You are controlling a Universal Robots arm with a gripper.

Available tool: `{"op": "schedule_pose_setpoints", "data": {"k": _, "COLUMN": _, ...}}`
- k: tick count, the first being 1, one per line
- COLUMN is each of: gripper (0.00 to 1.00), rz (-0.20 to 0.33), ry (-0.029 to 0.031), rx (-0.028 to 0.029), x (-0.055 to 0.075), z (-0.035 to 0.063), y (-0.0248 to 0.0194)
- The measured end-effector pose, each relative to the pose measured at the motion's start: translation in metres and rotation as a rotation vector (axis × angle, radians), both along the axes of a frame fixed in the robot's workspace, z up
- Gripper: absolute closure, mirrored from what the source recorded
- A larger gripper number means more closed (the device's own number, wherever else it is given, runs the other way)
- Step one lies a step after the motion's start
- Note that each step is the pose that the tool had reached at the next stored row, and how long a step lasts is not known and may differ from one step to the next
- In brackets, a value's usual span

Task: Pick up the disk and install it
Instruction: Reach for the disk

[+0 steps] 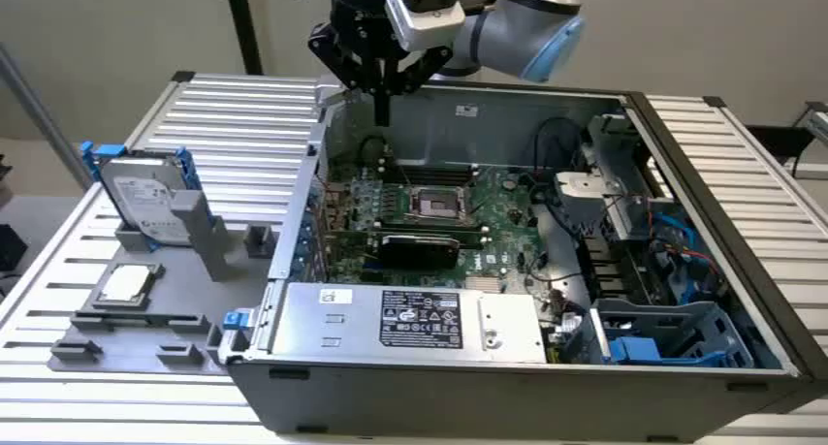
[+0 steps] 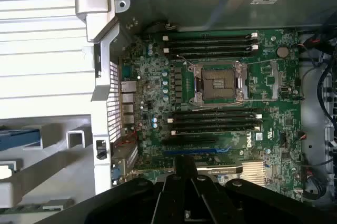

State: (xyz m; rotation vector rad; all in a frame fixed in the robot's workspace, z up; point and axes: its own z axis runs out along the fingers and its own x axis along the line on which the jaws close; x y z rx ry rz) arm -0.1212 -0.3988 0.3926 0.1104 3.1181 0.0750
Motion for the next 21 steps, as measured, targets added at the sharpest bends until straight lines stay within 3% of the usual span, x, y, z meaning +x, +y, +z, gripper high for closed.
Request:
{"op": "schedule_pose_setpoints", "data": {"k": 15, "gripper": 0.89, "rz": 0.0, "ry": 0.0, "rx": 0.0001, "x": -0.001, "z": 0.0, "y": 0.0}}
{"op": "schedule_pose_setpoints", "data": {"k": 21, "gripper": 0.89, "rz": 0.0, "ry": -0.0008, "rx": 0.0087, "x": -0.027, "z": -0.0001, "y": 0.0}}
